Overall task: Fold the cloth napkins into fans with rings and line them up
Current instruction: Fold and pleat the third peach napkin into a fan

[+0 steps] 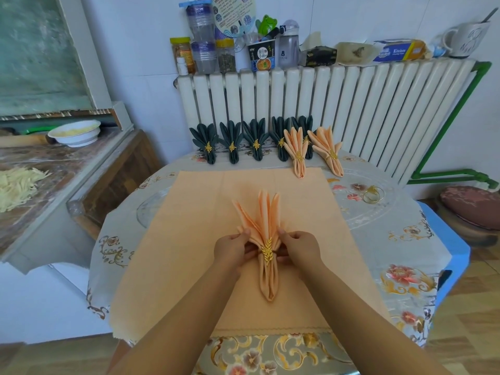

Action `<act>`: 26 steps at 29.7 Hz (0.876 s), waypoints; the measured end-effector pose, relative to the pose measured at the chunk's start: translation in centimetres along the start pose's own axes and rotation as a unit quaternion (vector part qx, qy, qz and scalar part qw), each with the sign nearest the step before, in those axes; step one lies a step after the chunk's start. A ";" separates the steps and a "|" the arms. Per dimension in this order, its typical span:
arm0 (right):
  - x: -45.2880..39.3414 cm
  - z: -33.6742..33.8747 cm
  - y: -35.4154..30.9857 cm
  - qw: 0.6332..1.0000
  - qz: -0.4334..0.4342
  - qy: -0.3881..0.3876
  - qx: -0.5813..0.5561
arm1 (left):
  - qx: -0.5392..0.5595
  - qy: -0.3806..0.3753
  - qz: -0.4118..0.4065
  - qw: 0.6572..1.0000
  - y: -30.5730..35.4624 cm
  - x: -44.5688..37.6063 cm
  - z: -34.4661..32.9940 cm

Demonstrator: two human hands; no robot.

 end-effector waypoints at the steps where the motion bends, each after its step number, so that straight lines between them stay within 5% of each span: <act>1: 0.1 0.0 0.0 1.000 0.000 -0.001 -0.003 | 0.000 0.000 0.004 1.000 0.0 0.0 0.0; 12: -3.8 -0.7 -4.8 0.997 -0.011 0.031 -0.068 | 0.004 -0.013 0.017 1.000 4.9 -1.3 -4.1; 26: -19.2 -7.2 -11.2 0.993 -0.056 0.059 -0.083 | 0.002 -0.017 0.015 1.000 11.8 -13.8 -15.4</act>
Point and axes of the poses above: each hand's wrist, its own x-axis away from the middle knuckle, its own z-axis out of the back of the hand, y = z × x, the point moved 3 cm from there along -x, towards the middle knuckle, and after that the axes turned 14 degrees about y, right-handed, at the moved point
